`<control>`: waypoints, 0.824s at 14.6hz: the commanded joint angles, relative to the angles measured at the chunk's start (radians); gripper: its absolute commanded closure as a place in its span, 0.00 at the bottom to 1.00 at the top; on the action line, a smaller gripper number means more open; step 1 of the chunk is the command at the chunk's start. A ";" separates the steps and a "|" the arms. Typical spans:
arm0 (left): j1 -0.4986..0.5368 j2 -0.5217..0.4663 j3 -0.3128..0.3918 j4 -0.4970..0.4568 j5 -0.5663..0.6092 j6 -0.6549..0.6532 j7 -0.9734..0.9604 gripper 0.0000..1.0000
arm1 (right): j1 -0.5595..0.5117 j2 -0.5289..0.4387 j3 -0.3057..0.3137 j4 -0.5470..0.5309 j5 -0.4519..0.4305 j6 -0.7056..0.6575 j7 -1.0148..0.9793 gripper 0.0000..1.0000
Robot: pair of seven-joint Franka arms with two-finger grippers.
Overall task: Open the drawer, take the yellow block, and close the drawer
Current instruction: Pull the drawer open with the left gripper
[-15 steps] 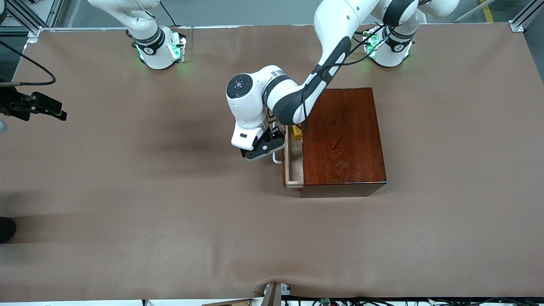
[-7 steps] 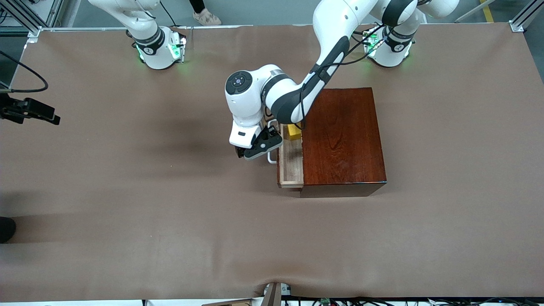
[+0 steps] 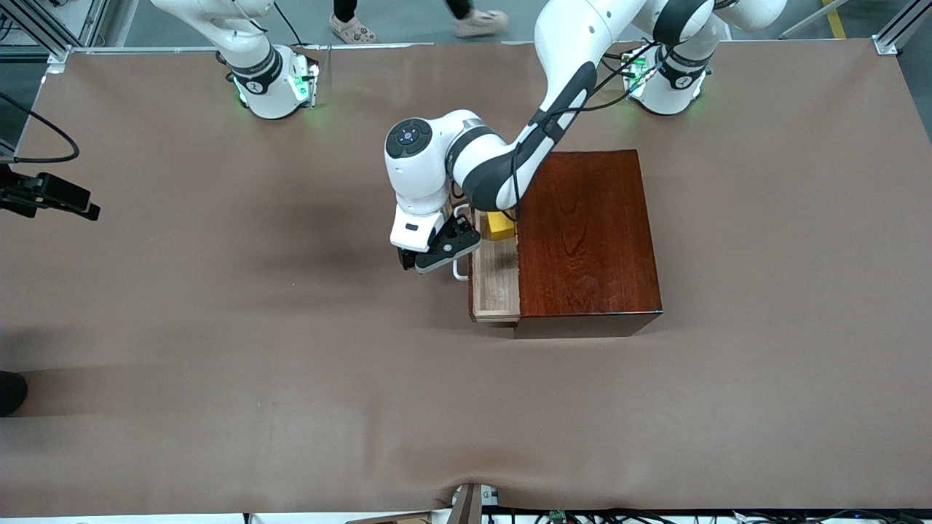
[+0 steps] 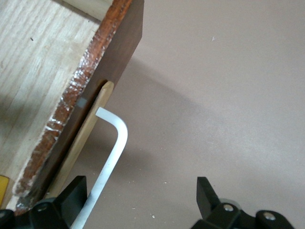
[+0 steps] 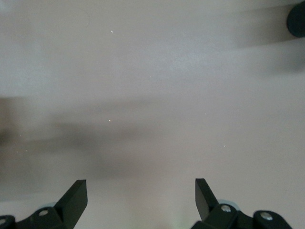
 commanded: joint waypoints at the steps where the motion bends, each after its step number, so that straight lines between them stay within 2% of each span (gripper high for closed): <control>1: -0.019 0.065 -0.041 0.069 -0.046 0.121 -0.019 0.00 | 0.023 0.015 0.009 0.030 0.011 -0.014 0.106 0.00; 7: -0.023 0.049 -0.035 0.063 -0.055 0.110 -0.010 0.00 | 0.086 0.029 0.010 0.029 0.040 -0.014 0.326 0.00; 12: -0.035 0.040 -0.023 0.063 -0.013 -0.036 0.044 0.00 | 0.153 0.029 0.010 0.024 0.040 -0.023 0.521 0.00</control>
